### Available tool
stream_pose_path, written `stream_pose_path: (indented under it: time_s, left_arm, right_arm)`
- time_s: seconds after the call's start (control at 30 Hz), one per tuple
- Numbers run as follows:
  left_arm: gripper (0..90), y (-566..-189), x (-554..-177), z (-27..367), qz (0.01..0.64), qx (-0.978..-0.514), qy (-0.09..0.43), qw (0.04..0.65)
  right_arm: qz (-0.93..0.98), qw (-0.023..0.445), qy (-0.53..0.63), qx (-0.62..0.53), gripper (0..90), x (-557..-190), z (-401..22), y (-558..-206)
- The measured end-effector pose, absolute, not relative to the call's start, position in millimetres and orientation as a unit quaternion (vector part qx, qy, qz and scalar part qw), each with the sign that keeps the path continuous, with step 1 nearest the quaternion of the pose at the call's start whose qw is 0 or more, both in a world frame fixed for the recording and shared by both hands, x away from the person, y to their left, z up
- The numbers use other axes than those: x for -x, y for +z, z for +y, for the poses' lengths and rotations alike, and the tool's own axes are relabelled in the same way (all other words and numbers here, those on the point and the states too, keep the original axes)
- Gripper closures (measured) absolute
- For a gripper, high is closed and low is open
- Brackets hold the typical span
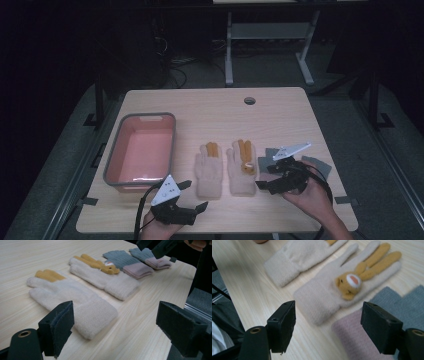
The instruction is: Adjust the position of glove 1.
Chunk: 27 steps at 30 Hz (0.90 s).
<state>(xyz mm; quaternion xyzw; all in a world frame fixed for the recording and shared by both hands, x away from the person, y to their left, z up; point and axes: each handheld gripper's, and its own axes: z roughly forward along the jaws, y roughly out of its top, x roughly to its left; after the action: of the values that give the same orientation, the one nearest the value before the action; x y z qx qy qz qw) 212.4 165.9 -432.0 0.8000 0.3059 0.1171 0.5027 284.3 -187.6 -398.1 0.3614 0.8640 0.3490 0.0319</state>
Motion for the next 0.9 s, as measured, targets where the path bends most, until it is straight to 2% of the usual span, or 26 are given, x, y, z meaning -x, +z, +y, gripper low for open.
stream_pose_path:
  time_s: [0.5,0.9]
  left_arm:
    - [14.8,-435,-216,164,0.301,-0.805,0.121,0.497]
    - [14.8,-437,-218,164,0.304,-0.807,0.118,0.493]
  right_arm:
    - [0.882,0.027,0.318,-0.348,29.9,-315,-167,-395]
    - [0.899,0.019,0.279,-0.337,35.6,-344,-143,-405]
